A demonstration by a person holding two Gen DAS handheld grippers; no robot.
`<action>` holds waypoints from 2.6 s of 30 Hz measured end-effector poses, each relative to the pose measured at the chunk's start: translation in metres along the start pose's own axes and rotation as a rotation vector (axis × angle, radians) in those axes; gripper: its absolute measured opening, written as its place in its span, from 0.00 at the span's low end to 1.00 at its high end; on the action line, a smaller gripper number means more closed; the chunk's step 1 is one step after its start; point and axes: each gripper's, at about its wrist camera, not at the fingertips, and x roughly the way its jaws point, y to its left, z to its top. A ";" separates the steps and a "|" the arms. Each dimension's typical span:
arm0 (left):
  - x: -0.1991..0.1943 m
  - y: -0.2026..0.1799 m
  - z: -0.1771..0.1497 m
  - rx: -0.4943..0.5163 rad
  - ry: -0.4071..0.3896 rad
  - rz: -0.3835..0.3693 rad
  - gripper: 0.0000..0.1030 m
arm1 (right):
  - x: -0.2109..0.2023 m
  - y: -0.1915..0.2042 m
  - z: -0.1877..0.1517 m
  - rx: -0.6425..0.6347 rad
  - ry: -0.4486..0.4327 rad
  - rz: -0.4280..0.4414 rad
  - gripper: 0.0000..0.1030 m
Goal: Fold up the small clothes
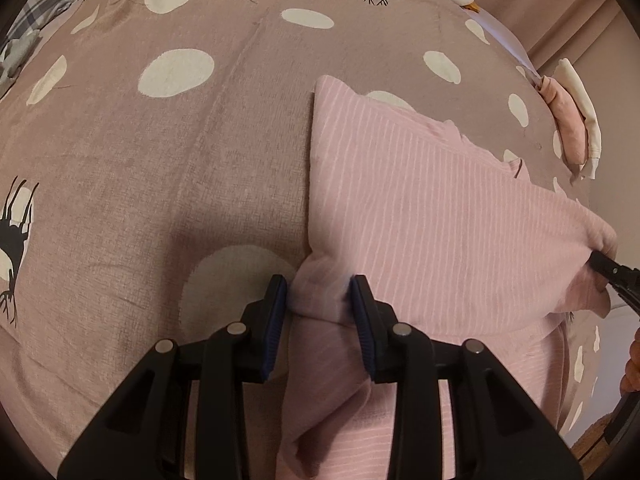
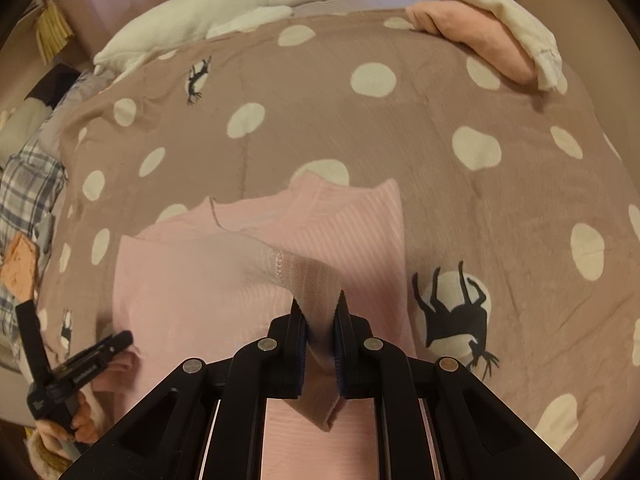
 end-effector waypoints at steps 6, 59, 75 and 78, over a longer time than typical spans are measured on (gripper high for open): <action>0.001 0.003 -0.001 -0.012 0.001 -0.010 0.34 | 0.011 -0.008 -0.004 0.017 0.028 -0.014 0.12; 0.000 0.001 -0.005 0.007 -0.033 -0.003 0.35 | 0.009 -0.037 -0.059 0.144 0.008 -0.024 0.14; 0.000 0.000 -0.007 0.006 -0.039 -0.004 0.35 | 0.013 -0.044 -0.065 0.141 -0.013 -0.071 0.07; 0.000 -0.001 -0.009 0.010 -0.046 0.000 0.35 | 0.018 -0.049 -0.067 0.171 -0.001 -0.059 0.07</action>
